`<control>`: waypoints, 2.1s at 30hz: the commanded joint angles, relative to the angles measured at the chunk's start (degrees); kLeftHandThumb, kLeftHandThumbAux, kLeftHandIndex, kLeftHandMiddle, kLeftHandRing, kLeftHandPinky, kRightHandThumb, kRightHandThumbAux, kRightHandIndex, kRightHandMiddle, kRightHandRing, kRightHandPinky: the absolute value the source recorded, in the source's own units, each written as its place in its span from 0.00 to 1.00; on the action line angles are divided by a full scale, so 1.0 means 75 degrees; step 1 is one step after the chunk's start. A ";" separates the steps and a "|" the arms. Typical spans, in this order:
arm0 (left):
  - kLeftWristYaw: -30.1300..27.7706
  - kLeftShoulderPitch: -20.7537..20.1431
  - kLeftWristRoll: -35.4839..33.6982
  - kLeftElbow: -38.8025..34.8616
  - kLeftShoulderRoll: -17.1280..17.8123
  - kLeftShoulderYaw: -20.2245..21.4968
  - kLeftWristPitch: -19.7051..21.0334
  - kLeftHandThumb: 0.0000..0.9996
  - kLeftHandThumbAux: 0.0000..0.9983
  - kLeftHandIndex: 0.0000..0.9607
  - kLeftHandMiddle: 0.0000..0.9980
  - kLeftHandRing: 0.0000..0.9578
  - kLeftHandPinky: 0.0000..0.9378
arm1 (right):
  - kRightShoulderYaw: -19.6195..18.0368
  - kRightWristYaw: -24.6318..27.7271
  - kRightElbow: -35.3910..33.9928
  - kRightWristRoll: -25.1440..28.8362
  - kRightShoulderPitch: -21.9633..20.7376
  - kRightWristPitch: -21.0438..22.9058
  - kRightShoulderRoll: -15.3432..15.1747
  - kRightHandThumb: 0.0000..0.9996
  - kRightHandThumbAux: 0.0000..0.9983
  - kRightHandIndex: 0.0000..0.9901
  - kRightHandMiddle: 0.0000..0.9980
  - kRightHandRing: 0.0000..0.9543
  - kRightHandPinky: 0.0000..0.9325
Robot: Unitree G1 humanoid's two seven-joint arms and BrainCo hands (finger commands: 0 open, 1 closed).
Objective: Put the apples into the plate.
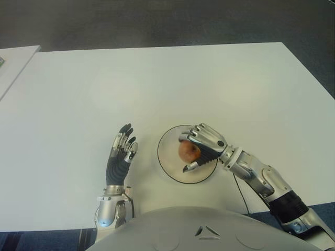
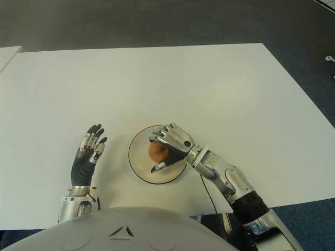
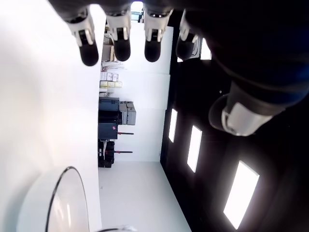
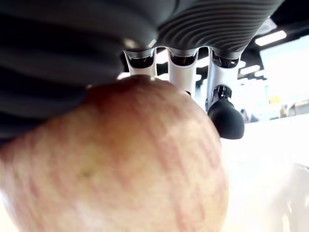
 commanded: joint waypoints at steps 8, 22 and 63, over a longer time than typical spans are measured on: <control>0.0049 -0.0169 0.0213 0.0493 0.0096 0.0047 -0.0416 0.06 0.52 0.06 0.00 0.01 0.09 | -0.0054 0.0449 -0.0115 0.0347 0.0001 -0.0193 -0.0098 0.09 0.21 0.00 0.00 0.00 0.00; 0.0117 -0.0282 0.0396 0.0723 0.0138 0.0105 -0.0653 0.04 0.51 0.05 0.00 0.00 0.07 | -0.0185 0.0353 -0.0080 0.0480 0.0052 -0.0229 0.0026 0.11 0.20 0.00 0.00 0.00 0.00; -0.0008 -0.0301 0.0193 0.0799 0.0241 -0.0022 -0.0610 0.06 0.51 0.04 0.00 0.00 0.08 | -0.2555 0.2286 0.0110 0.5326 0.0228 0.1654 0.0618 0.16 0.18 0.00 0.00 0.00 0.00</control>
